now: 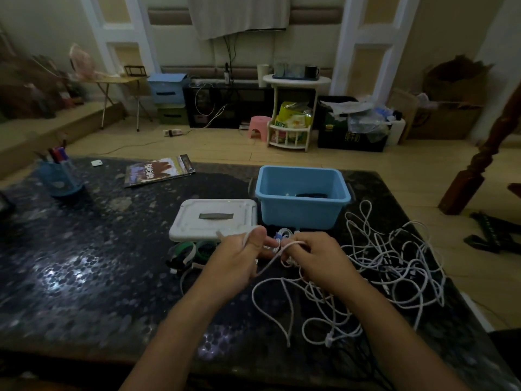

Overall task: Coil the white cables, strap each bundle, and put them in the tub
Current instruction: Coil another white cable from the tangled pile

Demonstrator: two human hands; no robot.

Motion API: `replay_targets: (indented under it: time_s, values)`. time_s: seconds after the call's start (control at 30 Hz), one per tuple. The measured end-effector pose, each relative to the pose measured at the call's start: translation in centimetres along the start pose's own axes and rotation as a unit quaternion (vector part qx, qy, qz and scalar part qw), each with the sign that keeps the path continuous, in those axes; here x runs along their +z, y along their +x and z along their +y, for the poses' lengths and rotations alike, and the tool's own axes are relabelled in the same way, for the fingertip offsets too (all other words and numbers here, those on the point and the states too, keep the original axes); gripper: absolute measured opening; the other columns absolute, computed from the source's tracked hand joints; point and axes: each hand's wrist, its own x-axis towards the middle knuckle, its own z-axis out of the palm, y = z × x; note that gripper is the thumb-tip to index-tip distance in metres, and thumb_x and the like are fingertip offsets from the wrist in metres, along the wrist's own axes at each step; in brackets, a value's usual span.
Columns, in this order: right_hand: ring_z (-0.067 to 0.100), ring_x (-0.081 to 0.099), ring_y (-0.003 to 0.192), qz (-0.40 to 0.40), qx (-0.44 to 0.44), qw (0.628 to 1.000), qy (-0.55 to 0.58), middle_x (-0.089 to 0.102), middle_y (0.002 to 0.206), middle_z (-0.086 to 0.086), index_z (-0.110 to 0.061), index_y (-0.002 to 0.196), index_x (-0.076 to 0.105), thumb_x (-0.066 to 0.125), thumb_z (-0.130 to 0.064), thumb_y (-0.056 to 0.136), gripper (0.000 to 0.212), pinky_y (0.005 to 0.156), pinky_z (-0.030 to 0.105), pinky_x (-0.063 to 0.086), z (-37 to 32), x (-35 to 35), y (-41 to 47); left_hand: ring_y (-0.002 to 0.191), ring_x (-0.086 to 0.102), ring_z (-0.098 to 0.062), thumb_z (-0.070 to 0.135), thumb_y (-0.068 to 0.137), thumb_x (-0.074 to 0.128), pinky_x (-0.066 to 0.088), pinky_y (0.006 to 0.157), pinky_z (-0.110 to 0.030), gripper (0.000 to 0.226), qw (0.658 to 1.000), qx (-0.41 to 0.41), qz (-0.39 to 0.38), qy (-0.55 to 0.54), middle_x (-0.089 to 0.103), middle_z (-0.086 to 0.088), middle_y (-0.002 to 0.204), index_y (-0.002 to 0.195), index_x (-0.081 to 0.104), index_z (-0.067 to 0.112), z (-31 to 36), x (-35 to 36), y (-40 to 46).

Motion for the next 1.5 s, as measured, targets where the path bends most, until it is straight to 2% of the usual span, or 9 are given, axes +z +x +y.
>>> replay_targets:
  time_s: [0.13, 0.33, 0.63, 0.77, 0.9, 1.0, 1.13, 1.33, 1.5]
  values:
    - [0.005, 0.050, 0.050, 0.049, 0.024, 0.997, 0.062, 0.059, 0.055, -0.001, -0.019, 0.072, 0.071, 0.068, -0.032, 0.092, 0.024, 0.054, 0.030, 0.043, 0.2, 0.0, 0.1, 0.061, 0.059, -0.007, 0.061, 0.095, 0.025, 0.047, 0.066, -0.032, 0.065, 0.990, 0.055, -0.015, 0.130, 0.066, 0.004, 0.064, 0.070, 0.064, 0.017, -1.0, 1.1, -0.1]
    - [0.004, 0.051, 0.055, 0.025, 0.036, 0.995, 0.093, 0.061, 0.059, -0.007, -0.022, 0.075, 0.071, 0.069, -0.028, 0.088, 0.015, 0.059, 0.030, 0.043, 0.6, -0.5, 0.1, 0.059, 0.048, -0.015, 0.072, 0.095, 0.022, 0.040, 0.061, -0.040, 0.068, 0.988, 0.093, 0.038, 0.120, 0.049, 0.002, 0.056, 0.062, 0.046, 0.017, -1.5, 1.4, 0.3]
    - [0.008, 0.041, 0.049, -0.077, 0.011, 0.973, 0.216, 0.044, 0.059, 0.000, -0.012, 0.085, 0.071, 0.042, -0.020, 0.107, 0.038, 0.050, 0.026, 0.039, -1.0, -1.0, -0.7, 0.049, 0.041, -0.005, 0.059, 0.095, 0.036, 0.033, 0.050, -0.033, 0.045, 0.991, -0.029, 0.087, -0.094, 0.046, 0.012, 0.056, 0.075, 0.050, 0.021, -0.4, 1.3, 0.2]
    - [0.004, 0.045, 0.050, -0.064, -0.062, 0.987, 0.132, 0.050, 0.056, -0.008, -0.011, 0.090, 0.069, 0.047, -0.022, 0.106, 0.029, 0.054, 0.021, 0.038, -1.8, 0.8, -1.1, 0.087, 0.069, -0.016, 0.071, 0.085, 0.035, 0.055, 0.088, -0.046, 0.057, 0.990, -0.064, 0.069, -0.100, 0.072, 0.003, 0.086, 0.100, 0.067, 0.026, -0.3, 2.2, -0.2]
    - [0.002, 0.050, 0.052, -0.046, -0.083, 0.991, 0.093, 0.055, 0.056, -0.012, -0.020, 0.078, 0.065, 0.052, -0.024, 0.103, 0.028, 0.057, 0.021, 0.039, -2.0, 1.1, -1.1, 0.049, 0.058, -0.008, 0.072, 0.087, 0.045, 0.052, 0.050, -0.030, 0.063, 0.987, -0.057, 0.038, -0.147, 0.061, 0.000, 0.055, 0.093, 0.066, 0.013, 0.4, 2.2, -0.6]
    - [0.002, 0.056, 0.057, -0.069, -0.100, 0.990, 0.069, 0.061, 0.063, -0.012, -0.023, 0.083, 0.068, 0.057, -0.022, 0.101, 0.021, 0.057, 0.017, 0.042, -2.1, 1.0, -1.3, 0.047, 0.054, 0.002, 0.052, 0.097, 0.048, 0.043, 0.050, -0.020, 0.042, 0.989, -0.063, 0.047, -0.127, 0.059, 0.008, 0.051, 0.080, 0.065, 0.017, 0.4, 2.4, -0.7]
    - [0.009, 0.067, 0.069, -0.128, -0.056, 0.988, 0.064, 0.071, 0.078, -0.001, -0.017, 0.098, 0.070, 0.065, -0.035, 0.095, 0.019, 0.068, 0.031, 0.055, -2.0, 1.1, -1.7, 0.048, 0.039, -0.015, 0.047, 0.102, 0.034, 0.033, 0.053, -0.029, 0.050, 0.982, -0.094, 0.107, -0.128, 0.042, 0.003, 0.051, 0.061, 0.047, 0.021, 0.1, 1.5, -0.1]
    - [0.000, 0.057, 0.067, -0.112, -0.100, 0.988, -0.038, 0.060, 0.069, -0.018, -0.031, 0.093, 0.068, 0.061, -0.035, 0.098, 0.010, 0.063, 0.020, 0.044, -1.9, 2.0, -2.0, 0.042, 0.033, -0.013, 0.049, 0.104, 0.028, 0.027, 0.044, -0.026, 0.054, 0.965, -0.099, 0.177, -0.166, 0.038, 0.001, 0.051, 0.081, 0.058, 0.009, -0.1, 0.3, 0.7]
    - [0.003, 0.050, 0.054, -0.091, -0.137, 0.984, -0.073, 0.052, 0.057, -0.014, -0.028, 0.092, 0.071, 0.062, -0.037, 0.093, 0.013, 0.056, 0.030, 0.040, -2.1, 3.7, -2.4, 0.048, 0.037, -0.012, 0.047, 0.105, 0.029, 0.032, 0.048, -0.029, 0.055, 0.974, -0.031, 0.189, -0.123, 0.040, -0.003, 0.056, 0.086, 0.065, 0.010, 0.0, 1.9, 0.3]
